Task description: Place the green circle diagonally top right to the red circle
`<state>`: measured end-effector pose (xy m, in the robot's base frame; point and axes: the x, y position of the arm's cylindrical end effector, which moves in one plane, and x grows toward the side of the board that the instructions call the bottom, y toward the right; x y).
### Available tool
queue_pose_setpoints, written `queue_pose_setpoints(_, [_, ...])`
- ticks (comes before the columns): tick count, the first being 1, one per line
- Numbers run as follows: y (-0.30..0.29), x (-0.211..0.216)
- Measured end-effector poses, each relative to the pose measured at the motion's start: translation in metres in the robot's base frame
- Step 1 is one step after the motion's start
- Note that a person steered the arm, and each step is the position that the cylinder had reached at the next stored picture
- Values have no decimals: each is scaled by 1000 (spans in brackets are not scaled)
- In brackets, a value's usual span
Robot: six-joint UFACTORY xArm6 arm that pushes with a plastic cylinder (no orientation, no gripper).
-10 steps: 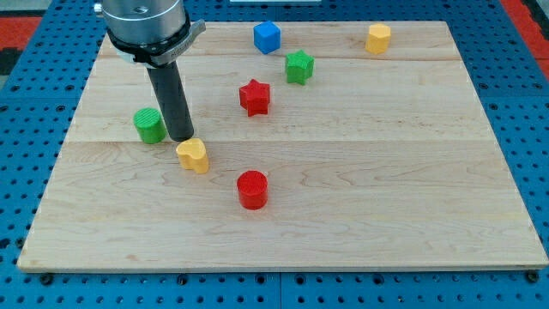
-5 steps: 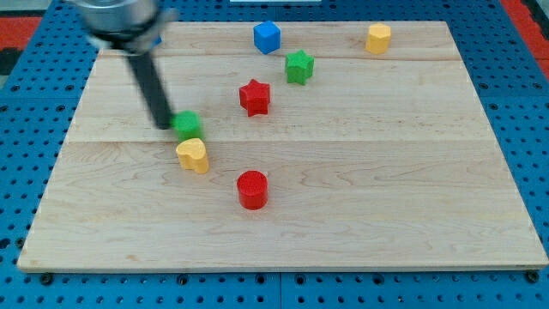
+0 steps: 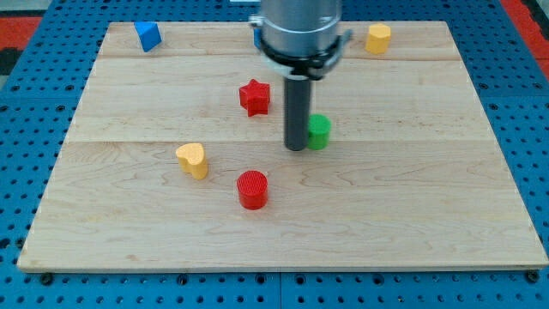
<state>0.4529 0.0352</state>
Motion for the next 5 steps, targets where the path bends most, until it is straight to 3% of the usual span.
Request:
queue_pose_setpoints(1, [-4, 20])
queue_pose_setpoints(3, [88, 6])
queue_pose_setpoints(5, [91, 23])
